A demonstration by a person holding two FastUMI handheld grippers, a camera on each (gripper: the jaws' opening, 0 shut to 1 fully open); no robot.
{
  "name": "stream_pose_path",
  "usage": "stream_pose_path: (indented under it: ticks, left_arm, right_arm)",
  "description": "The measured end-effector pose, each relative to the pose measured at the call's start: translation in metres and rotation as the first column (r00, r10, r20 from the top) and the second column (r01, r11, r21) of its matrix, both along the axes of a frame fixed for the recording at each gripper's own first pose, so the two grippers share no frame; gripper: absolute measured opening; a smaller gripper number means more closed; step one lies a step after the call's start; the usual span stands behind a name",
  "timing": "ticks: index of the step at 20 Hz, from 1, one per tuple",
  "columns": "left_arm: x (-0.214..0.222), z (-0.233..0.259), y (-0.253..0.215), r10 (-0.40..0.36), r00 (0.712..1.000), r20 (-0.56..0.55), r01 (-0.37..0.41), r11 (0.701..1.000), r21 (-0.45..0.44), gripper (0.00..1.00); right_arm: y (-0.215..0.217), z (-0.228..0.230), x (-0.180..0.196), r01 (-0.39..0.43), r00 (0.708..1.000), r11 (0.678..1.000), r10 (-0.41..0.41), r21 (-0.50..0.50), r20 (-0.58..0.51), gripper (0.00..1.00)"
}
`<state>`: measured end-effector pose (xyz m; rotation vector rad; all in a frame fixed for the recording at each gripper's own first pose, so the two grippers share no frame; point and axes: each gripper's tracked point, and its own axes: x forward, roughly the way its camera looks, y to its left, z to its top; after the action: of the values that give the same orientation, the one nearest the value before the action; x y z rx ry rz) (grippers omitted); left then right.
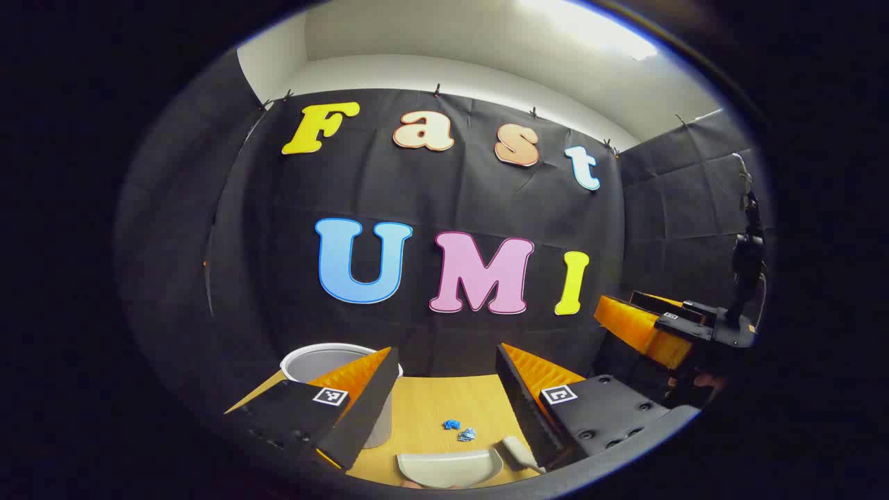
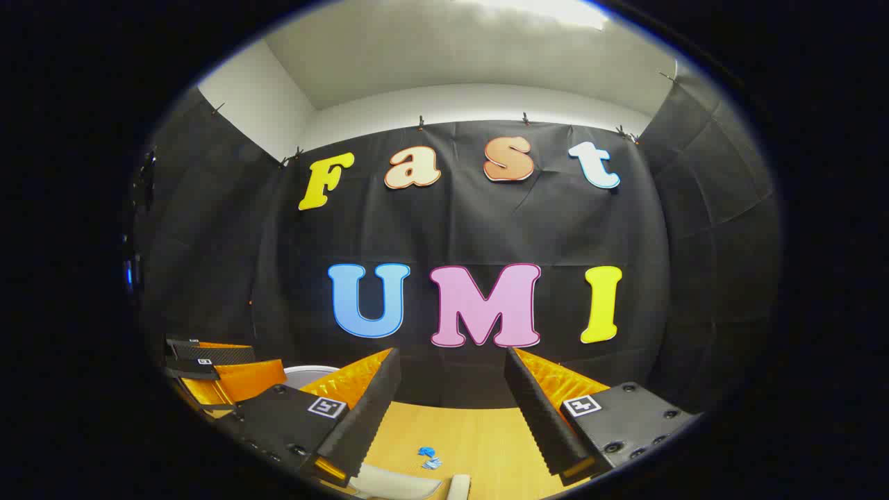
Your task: Pick up the small broom and dustpan from the desktop, sweep the trash into the dustpan with the broom, and then empty the trash into the garbage bin.
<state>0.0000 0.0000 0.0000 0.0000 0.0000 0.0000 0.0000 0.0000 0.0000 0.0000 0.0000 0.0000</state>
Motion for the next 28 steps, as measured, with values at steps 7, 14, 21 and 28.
stream_pose_path:
  ticks: [7,14,21,28]
  left_arm:
    - [-0.011,-0.016,0.005,0.002,0.999,-0.040,-0.004,0.999,-0.051,0.83]
    - [-0.046,-0.010,-0.008,0.047,0.999,-0.003,-0.047,0.998,-0.053,0.83]
    - [-0.055,-0.003,0.001,0.112,0.994,0.003,-0.111,0.994,-0.021,0.83]
    - [-0.028,-0.041,0.029,0.077,0.991,-0.110,-0.085,0.994,-0.070,0.83]
  right_arm:
    - [0.025,-0.004,-0.003,-0.070,0.998,0.997,0.070,0.038,0.005,0.97]
    - [0.036,-0.028,-0.004,-0.150,0.985,0.987,0.154,0.052,-0.083,0.97]
    - [0.023,-0.031,-0.017,-0.100,0.988,0.994,0.105,0.046,-0.115,0.97]
    - [0.017,-0.047,-0.016,-0.020,0.989,0.999,0.015,-0.029,-0.147,0.87]
